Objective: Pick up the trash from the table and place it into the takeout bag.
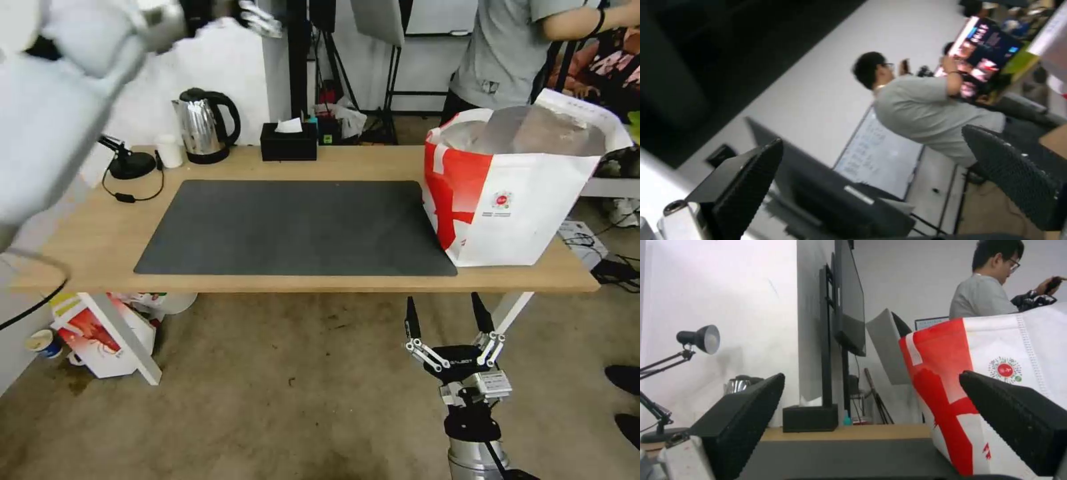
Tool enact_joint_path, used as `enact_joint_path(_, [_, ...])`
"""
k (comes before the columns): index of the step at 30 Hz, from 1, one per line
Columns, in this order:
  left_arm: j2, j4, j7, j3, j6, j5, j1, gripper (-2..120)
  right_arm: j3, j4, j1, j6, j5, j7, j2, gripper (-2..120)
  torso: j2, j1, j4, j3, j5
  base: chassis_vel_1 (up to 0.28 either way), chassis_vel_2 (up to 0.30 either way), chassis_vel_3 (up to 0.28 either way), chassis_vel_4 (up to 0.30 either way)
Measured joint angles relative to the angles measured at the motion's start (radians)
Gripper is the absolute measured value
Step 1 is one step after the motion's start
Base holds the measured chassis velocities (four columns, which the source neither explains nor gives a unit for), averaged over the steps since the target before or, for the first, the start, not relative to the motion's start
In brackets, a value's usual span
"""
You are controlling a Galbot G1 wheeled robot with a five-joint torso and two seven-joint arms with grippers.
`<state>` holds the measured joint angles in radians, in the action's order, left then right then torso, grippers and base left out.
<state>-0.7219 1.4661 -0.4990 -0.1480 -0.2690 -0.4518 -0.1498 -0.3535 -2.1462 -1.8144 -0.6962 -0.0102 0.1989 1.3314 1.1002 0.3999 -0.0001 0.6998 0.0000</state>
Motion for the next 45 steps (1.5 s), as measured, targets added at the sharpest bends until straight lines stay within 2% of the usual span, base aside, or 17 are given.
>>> enact_joint_path(3, [0.052, 0.098, 0.056, 0.139, 0.041, -0.017, 0.148, 100, 0.000, 0.000, 0.000, 0.000, 0.000, 0.000, 0.000, 100, 0.000, 0.000, -0.0001, 0.000, -0.0001, 0.000, 0.000, 0.000, 0.000])
enact_joint_path(4, [0.052, 0.098, 0.056, 0.139, 0.041, -0.017, 0.148, 100, 0.000, 0.000, 0.000, 0.000, 0.000, 0.000, 0.000, 100, 0.000, 0.000, -0.0001, 0.000, -0.0001, 0.000, 0.000, 0.000, 0.000])
enact_joint_path(7, [0.103, 0.182, 0.112, 0.260, 0.064, -0.043, 0.314, 100, 0.000, 0.000, 0.000, 0.000, 0.000, 0.000, 0.000, 100, 0.000, 0.000, 0.0002, 0.000, -0.0010, 0.000, 0.000, 0.000, 0.000])
enact_joint_path(9, [0.115, 0.202, 0.127, 0.286, 0.066, -0.054, 0.350, 100, 0.000, 0.000, 0.000, 0.000, 0.000, 0.000, 0.000, 100, 0.000, 0.000, 0.0001, 0.000, -0.0006, 0.000, 0.000, 0.000, 0.000])
enact_joint_path(11, [0.140, 0.257, 0.160, 0.374, 0.076, -0.077, 0.452, 100, 0.000, 0.000, 0.000, 0.000, 0.000, 0.000, 0.000, 100, 0.000, 0.000, 0.0001, 0.000, -0.0002, 0.000, 0.000, 0.000, 0.000])
enact_joint_path(14, [0.146, 0.295, 0.178, 0.456, 0.083, -0.082, 0.539, 100, 0.000, 0.000, 0.000, 0.000, 0.000, 0.000, 0.000, 100, 0.000, 0.000, 0.0001, 0.000, -0.0001, 0.000, 0.000, 0.000, 0.000])
enact_joint_path(17, [0.141, 0.349, 0.212, 0.575, 0.093, -0.095, 0.681, 100, 0.000, 0.000, 0.000, 0.000, 0.000, 0.000, 0.000, 100, 0.000, 0.000, 0.0000, 0.000, -0.0001, 0.000, 0.000, 0.000, 0.000])
enact_joint_path(19, [0.139, 0.363, 0.220, 0.601, 0.094, -0.098, 0.714, 100, 0.000, 0.000, 0.000, 0.000, 0.000, 0.000, 0.000, 100, 0.000, 0.000, 0.0000, 0.000, -0.0001, 0.000, 0.000, 0.000, 0.000])
enact_joint_path(22, [0.120, 0.421, 0.259, 0.714, 0.095, -0.102, 0.864, 100, 0.000, 0.000, 0.000, 0.000, 0.000, 0.000, 0.000, 100, 0.000, 0.000, 0.0001, 0.000, 0.0000, 0.000, 0.000, 0.000, 0.000])
enact_joint_path(23, [0.120, 0.421, 0.259, 0.714, 0.095, -0.102, 0.864, 100, 0.000, 0.000, 0.000, 0.000, 0.000, 0.000, 0.000, 100, 0.000, 0.000, 0.0001, 0.000, 0.0000, 0.000, 0.000, 0.000, 0.000])
enact_joint_path(27, [0.063, 0.492, 0.307, 0.856, 0.093, -0.101, 1.058, 100, 0.000, 0.000, 0.000, 0.000, 0.000, 0.000, 0.000, 100, 0.000, 0.000, 0.0000, 0.000, -0.0001, 0.000, 0.000, 0.000, 0.000])
enact_joint_path(28, [0.063, 0.492, 0.307, 0.856, 0.093, -0.101, 1.058, 100, 0.000, 0.000, 0.000, 0.000, 0.000, 0.000, 0.000, 100, 0.000, 0.000, 0.0000, 0.000, -0.0001, 0.000, 0.000, 0.000, 0.000])
enact_joint_path(31, [0.000, 0.554, 0.355, 0.967, 0.092, -0.099, 1.200, 100, 0.000, 0.000, 0.000, 0.000, 0.000, 0.000, 0.000, 100, 0.000, 0.000, 0.0003, 0.000, -0.0002, 0.000, 0.000, 0.000, 0.000])
enact_joint_path(36, [-0.063, 0.604, 0.380, 1.033, 0.090, -0.098, 1.293, 100, 0.000, 0.000, 0.000, 0.000, 0.000, 0.000, 0.000, 100, 0.000, 0.000, 0.0000, 0.000, 0.0000, 0.000, 0.000, 0.000, 0.000])
enact_joint_path(39, [-0.138, 0.654, 0.396, 1.074, 0.089, -0.094, 1.366, 100, 0.000, 0.000, 0.000, 0.000, 0.000, 0.000, 0.000, 100, 0.000, 0.000, 0.0001, 0.000, 0.0000, 0.000, 0.000, 0.000, 0.000])
enact_joint_path(40, [-0.138, 0.654, 0.396, 1.074, 0.089, -0.094, 1.366, 100, 0.000, 0.000, 0.000, 0.000, 0.000, 0.000, 0.000, 100, 0.000, 0.000, 0.0001, 0.000, 0.0000, 0.000, 0.000, 0.000, 0.000])
enact_joint_path(45, [-0.249, 0.713, 0.414, 1.094, 0.087, -0.085, 1.438, 100, 0.000, 0.000, 0.000, 0.000, 0.000, 0.000, 0.000, 100, 0.000, 0.000, 0.0000, 0.000, 0.0002, 0.000, 0.000, 0.000, 0.000])
